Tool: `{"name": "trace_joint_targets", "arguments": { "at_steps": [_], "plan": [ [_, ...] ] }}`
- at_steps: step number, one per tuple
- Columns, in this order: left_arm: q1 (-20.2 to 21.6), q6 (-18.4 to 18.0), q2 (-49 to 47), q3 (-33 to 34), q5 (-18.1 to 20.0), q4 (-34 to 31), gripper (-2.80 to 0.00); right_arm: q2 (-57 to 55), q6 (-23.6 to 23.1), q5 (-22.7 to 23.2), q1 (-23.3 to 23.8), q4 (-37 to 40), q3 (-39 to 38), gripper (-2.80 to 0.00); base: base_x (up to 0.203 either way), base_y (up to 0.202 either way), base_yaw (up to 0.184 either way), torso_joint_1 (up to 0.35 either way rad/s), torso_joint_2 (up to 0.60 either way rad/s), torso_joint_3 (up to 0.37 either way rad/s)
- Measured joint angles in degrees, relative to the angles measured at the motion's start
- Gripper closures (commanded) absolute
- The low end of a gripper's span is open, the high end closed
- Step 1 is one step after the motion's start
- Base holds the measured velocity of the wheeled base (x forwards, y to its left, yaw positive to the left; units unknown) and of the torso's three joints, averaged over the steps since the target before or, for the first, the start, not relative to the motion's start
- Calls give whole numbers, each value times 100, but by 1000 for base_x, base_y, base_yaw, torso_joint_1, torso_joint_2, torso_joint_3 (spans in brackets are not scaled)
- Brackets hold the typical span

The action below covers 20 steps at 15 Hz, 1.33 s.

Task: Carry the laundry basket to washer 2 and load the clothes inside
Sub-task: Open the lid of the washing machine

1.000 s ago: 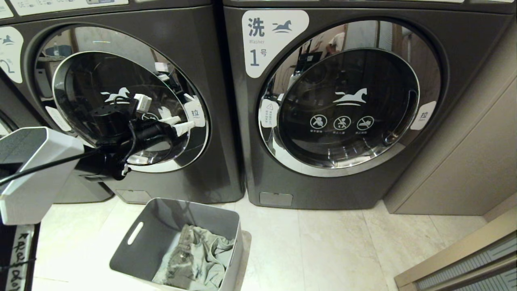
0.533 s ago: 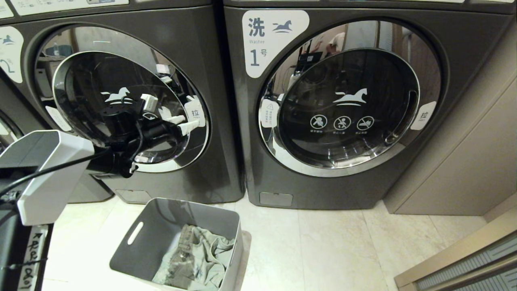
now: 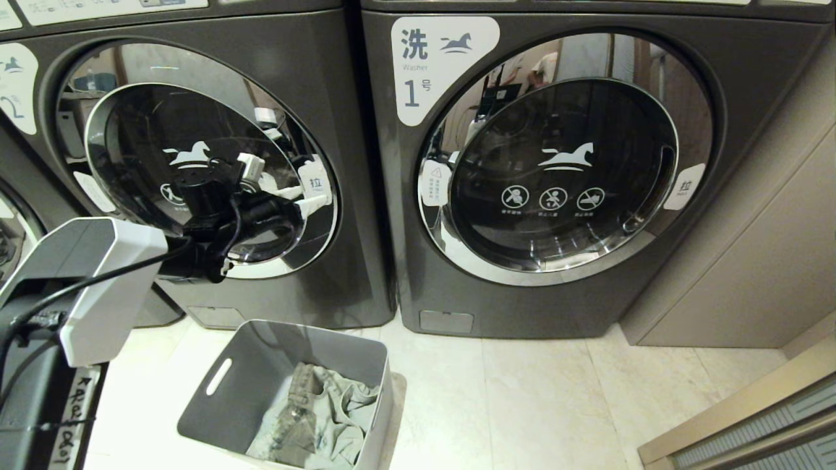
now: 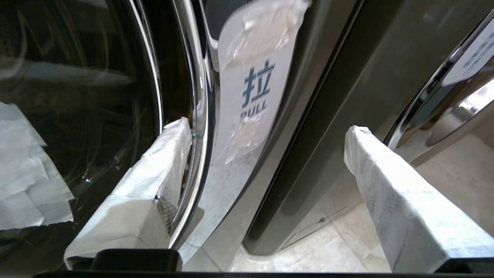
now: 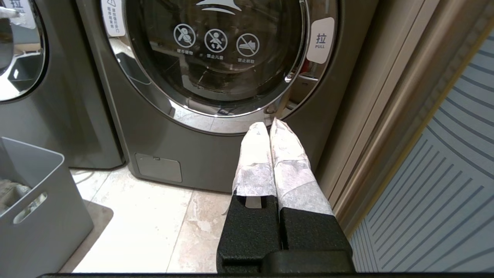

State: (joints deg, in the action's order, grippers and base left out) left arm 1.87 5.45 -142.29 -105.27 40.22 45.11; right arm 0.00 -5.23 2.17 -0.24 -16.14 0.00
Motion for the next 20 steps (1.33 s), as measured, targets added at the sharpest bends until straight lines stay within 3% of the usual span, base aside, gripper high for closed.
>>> {"name": "trace_joint_targets", "arguments": {
  "at_steps": [4,20],
  "plan": [
    [4,-173,-168,-410,18,-401,-280,0,0,0,-2,0,0,0,0,0,0,0,0,0],
    [-290,-168,-306,-498,94,-426,-280,0,0,0,0,0,0,0,0,0,0,0,0,0]
  ]
}}
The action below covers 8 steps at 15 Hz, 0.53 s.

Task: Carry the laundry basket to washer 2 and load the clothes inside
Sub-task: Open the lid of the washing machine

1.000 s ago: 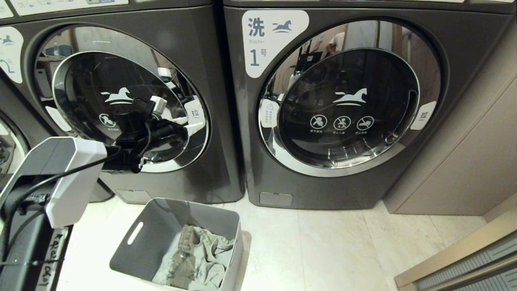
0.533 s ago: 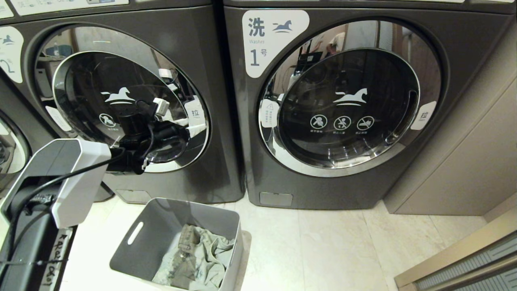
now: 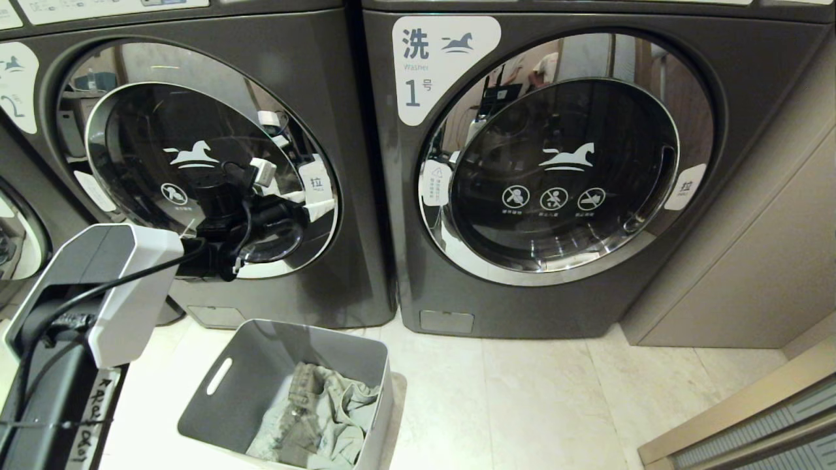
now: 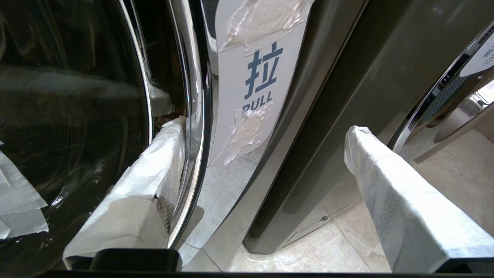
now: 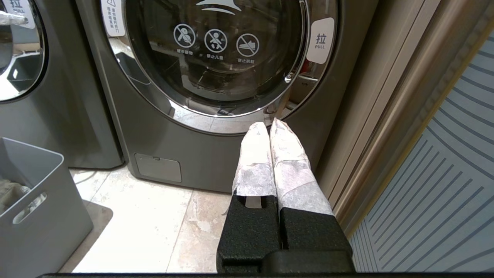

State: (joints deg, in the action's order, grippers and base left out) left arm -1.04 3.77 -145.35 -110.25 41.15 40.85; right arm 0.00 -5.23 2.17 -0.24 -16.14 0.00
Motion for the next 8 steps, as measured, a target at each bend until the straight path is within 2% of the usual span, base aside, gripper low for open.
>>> {"name": "trace_joint_targets", "arguments": {
  "at_steps": [3,8],
  "plan": [
    [0,137,3,2,33,-76,-280,0,0,0,0,0,0,0,0,0,0,0,0,0],
    [0,161,11,2,228,-91,-280,0,0,0,0,0,0,0,0,0,0,0,0,0]
  ]
}}
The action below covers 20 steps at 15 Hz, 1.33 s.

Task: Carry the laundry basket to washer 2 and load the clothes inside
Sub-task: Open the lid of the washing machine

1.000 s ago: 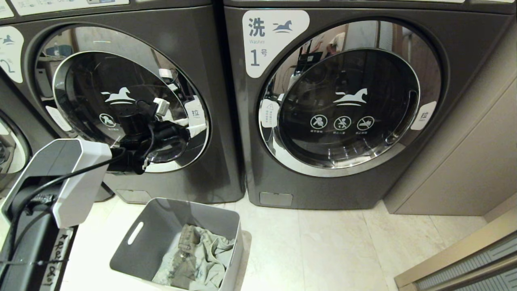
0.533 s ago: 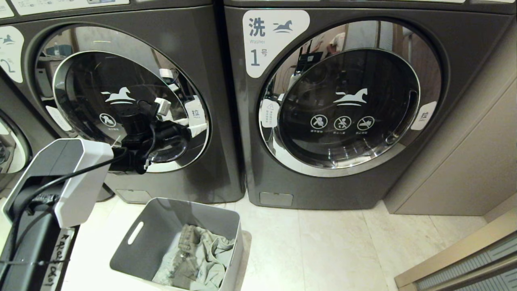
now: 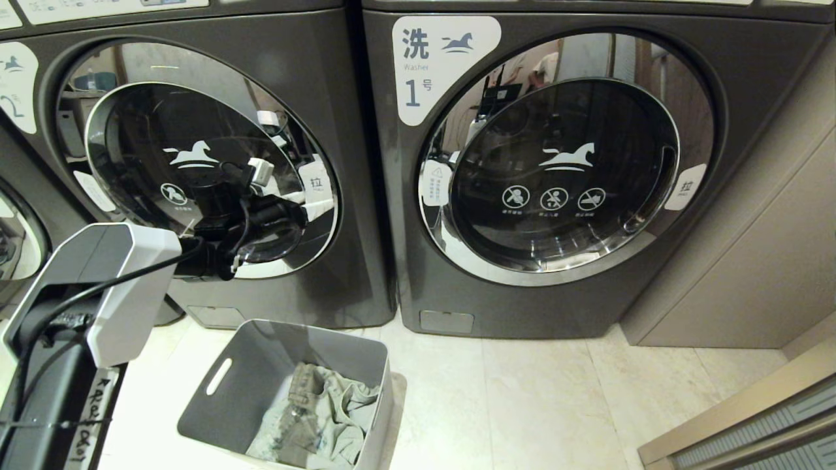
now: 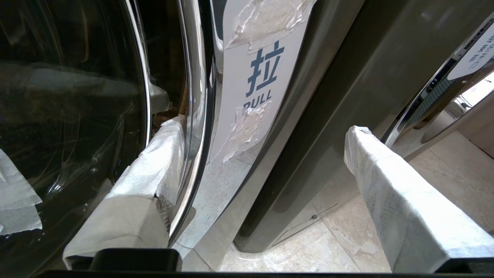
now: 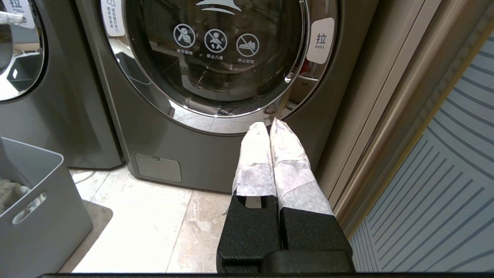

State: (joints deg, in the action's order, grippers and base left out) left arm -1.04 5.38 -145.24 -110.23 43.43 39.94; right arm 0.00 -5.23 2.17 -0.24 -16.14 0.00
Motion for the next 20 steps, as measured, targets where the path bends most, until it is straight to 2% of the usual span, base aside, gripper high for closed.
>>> {"name": "trace_joint_targets", "arguments": {
  "at_steps": [5,6,11,13,20],
  "plan": [
    [0,44,-5,0,306,6,-280,0,0,0,-2,0,0,0,0,0,0,0,0,0],
    [0,46,-5,2,312,5,0,0,0,0,-2,0,0,0,0,0,0,0,0,0],
    [-7,180,-11,0,321,-7,0,0,0,0,-1,-1,0,0,0,0,0,0,0,0],
    [-22,247,-16,0,496,-5,0,0,0,0,0,-1,0,0,0,0,0,0,0,0],
    [-33,255,-27,4,742,17,0,0,0,0,0,-1,0,0,0,0,0,0,0,0]
  ]
}}
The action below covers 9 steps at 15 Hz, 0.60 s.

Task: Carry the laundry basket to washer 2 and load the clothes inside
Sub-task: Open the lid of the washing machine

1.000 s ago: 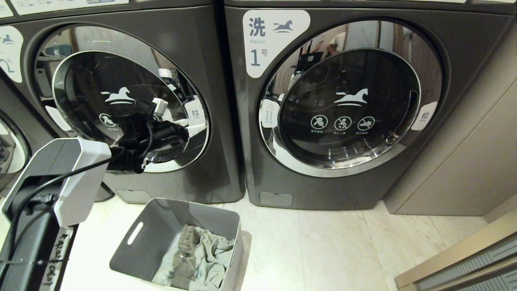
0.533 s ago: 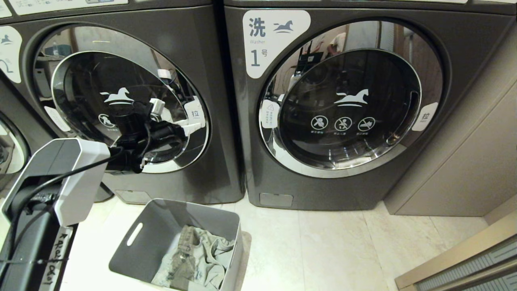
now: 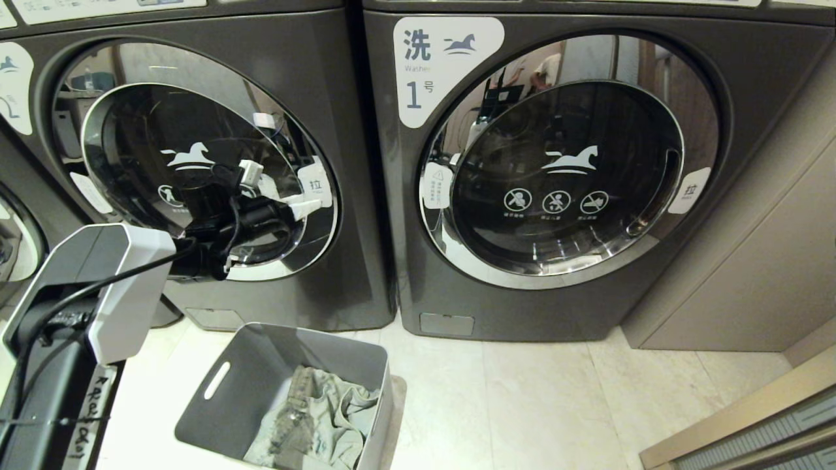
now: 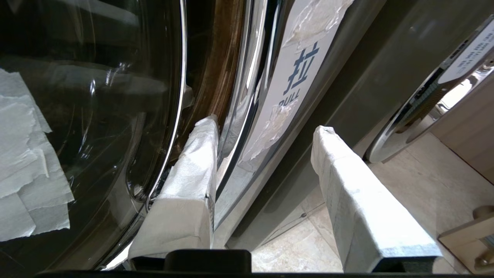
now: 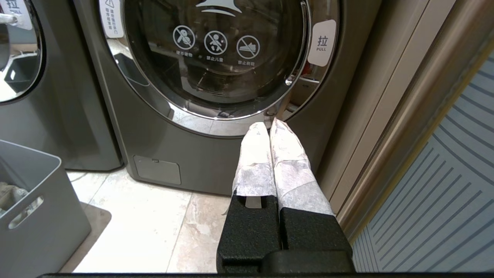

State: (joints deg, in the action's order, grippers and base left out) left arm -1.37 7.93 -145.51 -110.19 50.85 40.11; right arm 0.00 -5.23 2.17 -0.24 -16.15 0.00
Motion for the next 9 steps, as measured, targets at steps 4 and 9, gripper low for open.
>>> {"name": "trace_joint_targets", "arguments": {
  "at_steps": [4,9],
  "plan": [
    [0,-5,2,29,152,60,0,0,2,-2,0,1,0,0,0,0,0,0,0,0],
    [0,-41,2,35,653,84,0,0,2,0,0,3,0,0,0,0,0,0,0,0]
  ]
}}
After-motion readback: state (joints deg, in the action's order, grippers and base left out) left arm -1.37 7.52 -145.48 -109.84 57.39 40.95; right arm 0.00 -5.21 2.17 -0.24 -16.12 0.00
